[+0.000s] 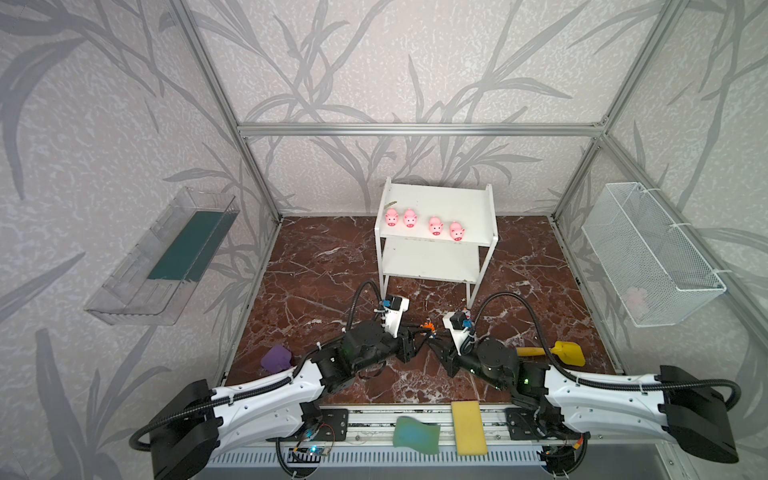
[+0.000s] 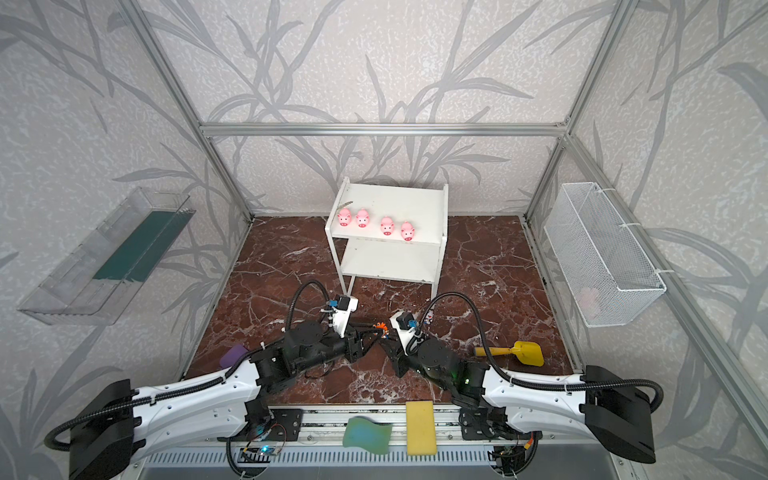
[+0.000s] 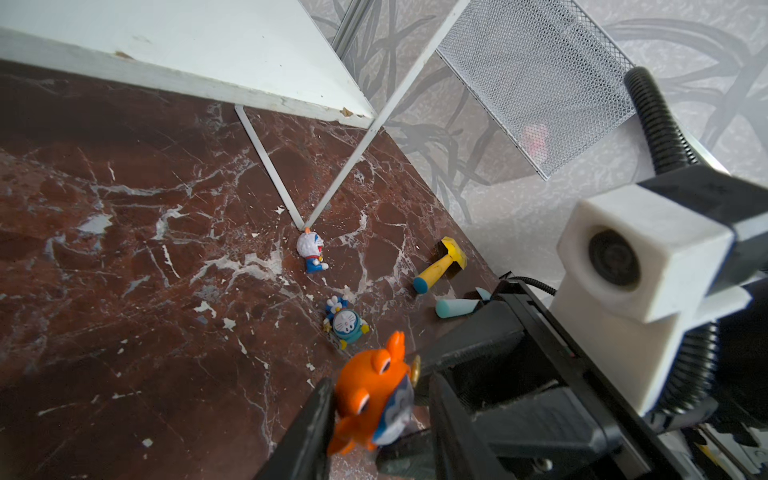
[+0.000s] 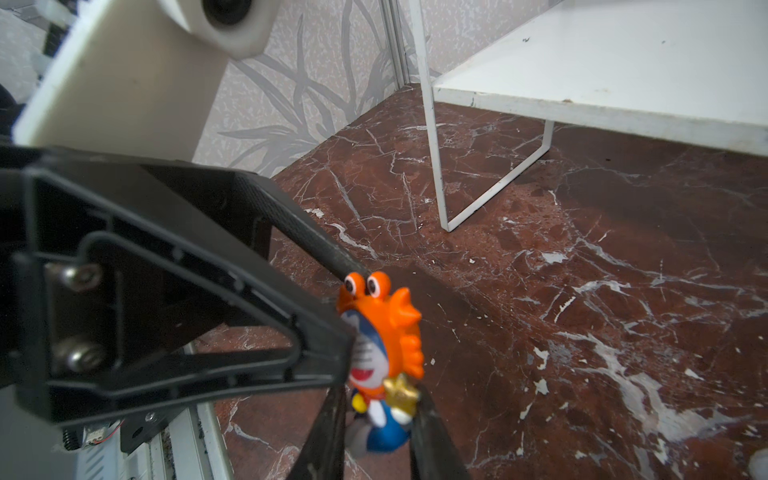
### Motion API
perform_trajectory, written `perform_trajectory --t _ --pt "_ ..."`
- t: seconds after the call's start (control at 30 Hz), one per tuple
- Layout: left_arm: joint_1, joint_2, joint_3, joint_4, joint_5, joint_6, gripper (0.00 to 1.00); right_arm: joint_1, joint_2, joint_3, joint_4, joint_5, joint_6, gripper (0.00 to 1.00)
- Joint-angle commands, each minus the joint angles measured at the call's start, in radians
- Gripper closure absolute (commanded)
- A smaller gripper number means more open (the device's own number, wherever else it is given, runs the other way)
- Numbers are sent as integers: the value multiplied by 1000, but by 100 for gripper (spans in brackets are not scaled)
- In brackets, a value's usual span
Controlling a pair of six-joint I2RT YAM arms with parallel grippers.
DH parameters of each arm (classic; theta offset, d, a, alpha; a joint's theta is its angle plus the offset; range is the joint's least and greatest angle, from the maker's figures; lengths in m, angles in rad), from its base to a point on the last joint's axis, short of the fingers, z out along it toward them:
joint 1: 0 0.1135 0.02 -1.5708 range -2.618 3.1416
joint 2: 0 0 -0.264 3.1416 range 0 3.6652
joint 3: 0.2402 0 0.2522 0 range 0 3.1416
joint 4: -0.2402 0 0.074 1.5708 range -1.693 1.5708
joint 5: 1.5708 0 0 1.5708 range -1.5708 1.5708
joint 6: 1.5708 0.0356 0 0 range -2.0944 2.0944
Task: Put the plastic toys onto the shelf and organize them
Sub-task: 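Raise the crab figurine toward the left gripper while the left gripper closes on it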
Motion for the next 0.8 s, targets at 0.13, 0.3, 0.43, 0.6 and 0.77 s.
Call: perform_trajectory --t 0.13,0.3,0.43,0.6,0.77 --pt "-1 26 47 36 24 -3 57 30 -20 11 18 55 -32 86" --pt "-1 33 50 23 8 -2 43 42 -28 12 18 73 -44 86" --pt "1 39 60 21 18 1 57 44 -33 10 16 85 -42 86" --pt "0 51 64 26 26 -4 51 49 -44 0 41 87 -46 86" --pt "0 70 73 40 45 -3 64 48 -58 -3 35 93 -47 86"
